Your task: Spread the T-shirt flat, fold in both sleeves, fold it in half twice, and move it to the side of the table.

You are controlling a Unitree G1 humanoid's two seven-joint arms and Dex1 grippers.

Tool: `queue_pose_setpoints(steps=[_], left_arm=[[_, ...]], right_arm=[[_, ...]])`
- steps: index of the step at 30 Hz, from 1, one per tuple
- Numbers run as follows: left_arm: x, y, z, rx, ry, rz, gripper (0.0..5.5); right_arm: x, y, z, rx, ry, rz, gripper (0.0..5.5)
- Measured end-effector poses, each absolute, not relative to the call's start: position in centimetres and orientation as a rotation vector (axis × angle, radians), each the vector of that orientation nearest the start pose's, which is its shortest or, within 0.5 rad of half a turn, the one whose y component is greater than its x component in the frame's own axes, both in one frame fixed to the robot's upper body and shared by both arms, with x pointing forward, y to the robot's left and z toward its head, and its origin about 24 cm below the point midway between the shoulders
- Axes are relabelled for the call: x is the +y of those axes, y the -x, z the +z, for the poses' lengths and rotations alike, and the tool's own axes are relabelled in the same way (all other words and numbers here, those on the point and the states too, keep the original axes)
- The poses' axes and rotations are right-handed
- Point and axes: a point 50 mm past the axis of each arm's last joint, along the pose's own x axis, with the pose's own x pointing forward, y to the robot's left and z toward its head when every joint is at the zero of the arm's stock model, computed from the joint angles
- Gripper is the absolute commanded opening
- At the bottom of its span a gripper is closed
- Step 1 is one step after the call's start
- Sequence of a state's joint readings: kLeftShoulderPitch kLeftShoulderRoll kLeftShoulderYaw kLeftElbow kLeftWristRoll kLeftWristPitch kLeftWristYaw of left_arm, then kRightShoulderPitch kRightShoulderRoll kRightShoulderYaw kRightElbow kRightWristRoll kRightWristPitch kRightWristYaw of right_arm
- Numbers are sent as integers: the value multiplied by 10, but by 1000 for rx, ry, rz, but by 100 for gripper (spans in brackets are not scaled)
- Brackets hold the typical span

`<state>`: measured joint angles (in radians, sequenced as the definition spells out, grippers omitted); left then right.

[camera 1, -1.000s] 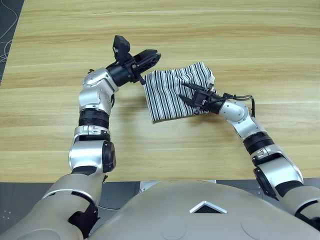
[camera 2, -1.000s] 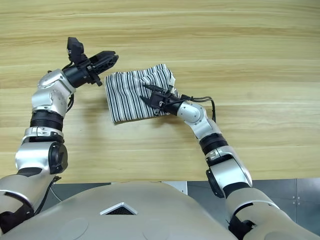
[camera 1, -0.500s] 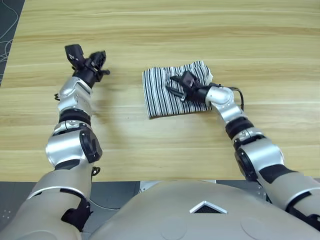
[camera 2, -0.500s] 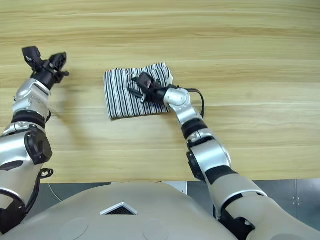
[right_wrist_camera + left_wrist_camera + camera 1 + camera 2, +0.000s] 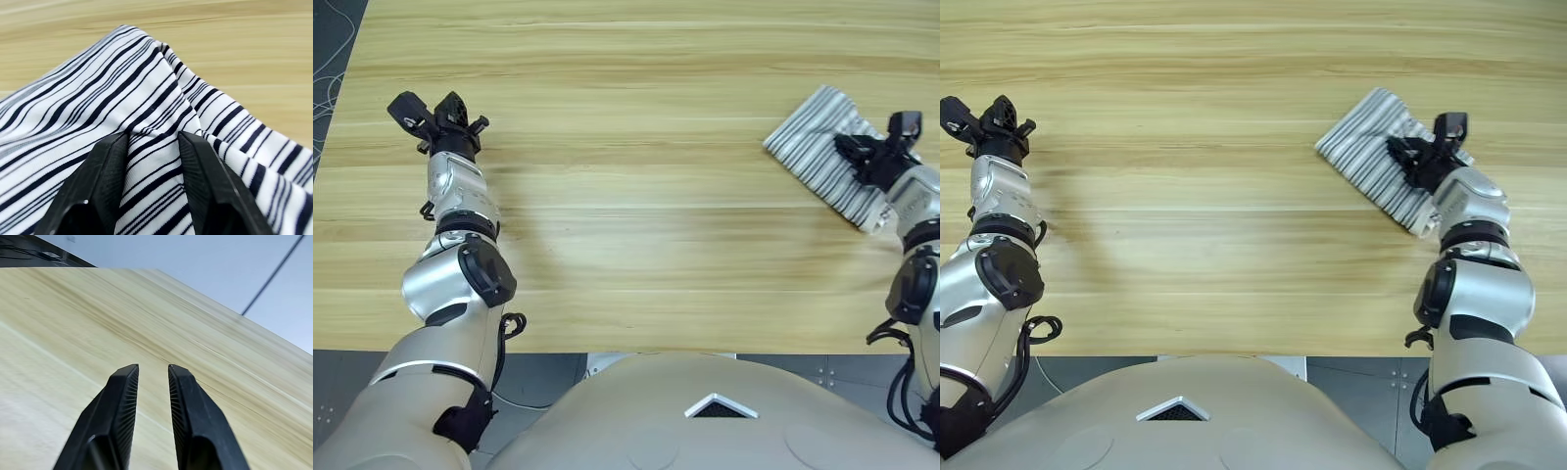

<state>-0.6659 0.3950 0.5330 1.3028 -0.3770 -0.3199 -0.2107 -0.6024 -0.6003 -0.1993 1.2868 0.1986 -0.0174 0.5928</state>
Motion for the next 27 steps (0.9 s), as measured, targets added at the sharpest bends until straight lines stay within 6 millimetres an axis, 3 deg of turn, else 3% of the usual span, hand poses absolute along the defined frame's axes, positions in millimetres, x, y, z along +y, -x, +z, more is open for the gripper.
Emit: queue_pose_setpoints(steps=[2, 6, 12, 15, 17, 22, 27], left_arm=[[312, -316, 23, 77, 332, 482, 111], [303, -319, 25, 65, 194, 505, 111], [293, -323, 32, 12, 42, 501, 111], [289, -324, 34, -17, 34, 494, 111], [289, -324, 35, -34, 21, 494, 111], [276, -328, 37, -31, -161, 443, 111], [264, -332, 36, -25, -257, 405, 111]], right_arm=[[-346, -287, 12, 494, -6, -67, 187], [-350, -284, 12, 399, 175, -258, 187], [-296, -300, 16, 67, 443, -398, 187], [-284, -299, 24, -85, 484, -478, 187], [-270, -299, 26, -165, 482, -448, 187], [-192, -328, 21, -151, 458, -107, 187], [-176, -340, 25, -89, 394, 39, 187]])
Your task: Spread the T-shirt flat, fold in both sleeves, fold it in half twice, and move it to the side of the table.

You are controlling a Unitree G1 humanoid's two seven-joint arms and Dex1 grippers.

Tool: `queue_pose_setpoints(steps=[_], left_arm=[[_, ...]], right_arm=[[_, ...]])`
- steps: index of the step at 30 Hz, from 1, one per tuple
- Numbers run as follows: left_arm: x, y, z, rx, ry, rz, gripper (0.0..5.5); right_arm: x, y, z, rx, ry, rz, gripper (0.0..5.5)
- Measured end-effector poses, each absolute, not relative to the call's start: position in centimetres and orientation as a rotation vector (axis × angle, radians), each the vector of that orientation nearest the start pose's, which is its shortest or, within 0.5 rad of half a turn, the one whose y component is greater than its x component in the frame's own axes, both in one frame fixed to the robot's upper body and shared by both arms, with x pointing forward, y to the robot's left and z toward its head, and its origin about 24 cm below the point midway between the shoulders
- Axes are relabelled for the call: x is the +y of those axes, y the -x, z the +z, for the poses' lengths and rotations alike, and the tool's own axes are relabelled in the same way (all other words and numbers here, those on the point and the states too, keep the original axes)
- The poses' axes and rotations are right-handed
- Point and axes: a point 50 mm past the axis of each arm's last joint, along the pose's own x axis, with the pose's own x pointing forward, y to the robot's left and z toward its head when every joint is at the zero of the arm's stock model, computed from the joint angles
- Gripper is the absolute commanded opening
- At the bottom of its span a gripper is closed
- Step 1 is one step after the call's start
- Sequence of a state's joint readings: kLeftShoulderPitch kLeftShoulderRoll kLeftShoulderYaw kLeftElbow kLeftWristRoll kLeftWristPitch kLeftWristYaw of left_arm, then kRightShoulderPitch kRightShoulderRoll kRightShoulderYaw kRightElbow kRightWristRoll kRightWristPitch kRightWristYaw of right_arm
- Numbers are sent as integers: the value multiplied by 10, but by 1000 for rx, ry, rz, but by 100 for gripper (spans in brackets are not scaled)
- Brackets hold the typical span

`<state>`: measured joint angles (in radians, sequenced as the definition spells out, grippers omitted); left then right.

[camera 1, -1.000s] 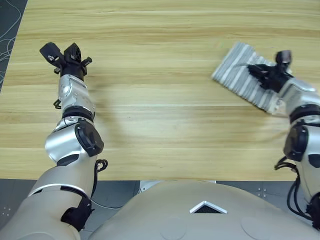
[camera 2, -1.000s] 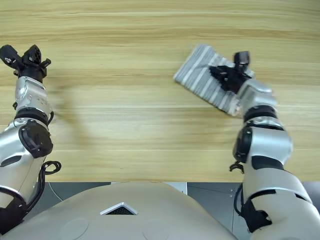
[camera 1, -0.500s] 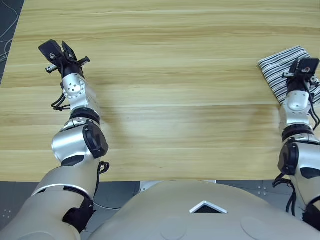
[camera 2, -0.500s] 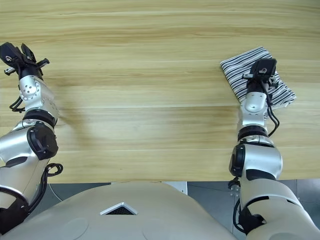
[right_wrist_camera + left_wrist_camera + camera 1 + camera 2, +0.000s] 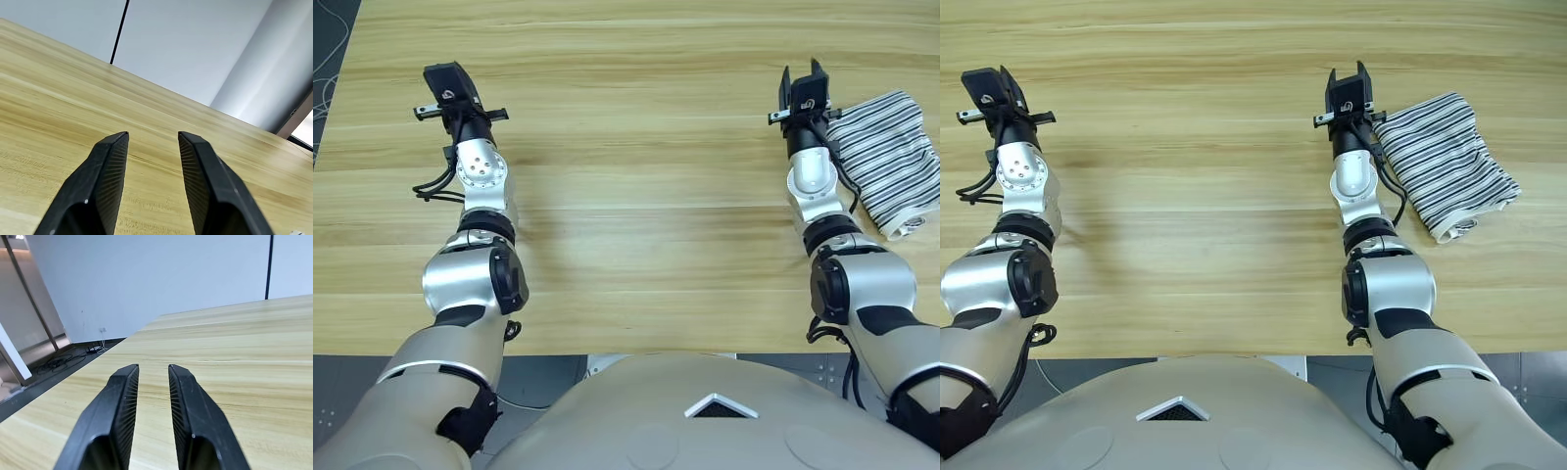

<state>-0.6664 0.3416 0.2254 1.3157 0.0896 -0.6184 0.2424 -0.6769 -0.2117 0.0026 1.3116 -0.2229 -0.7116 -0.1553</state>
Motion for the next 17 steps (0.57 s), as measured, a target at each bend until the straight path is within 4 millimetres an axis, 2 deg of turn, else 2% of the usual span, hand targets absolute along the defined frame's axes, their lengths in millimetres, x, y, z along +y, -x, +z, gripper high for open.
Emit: queue_pose_setpoints(steps=[5, 10, 17], left_arm=[[259, -333, 37, -40, -290, 376, 111], [251, -336, 37, -45, -294, 338, 111], [246, -337, 38, -62, -300, 309, 111]], right_arm=[[-184, -339, 24, -70, 355, 31, 187], [-183, -339, 24, -71, 371, 33, 187], [-204, -339, 27, -58, 295, -74, 187]])
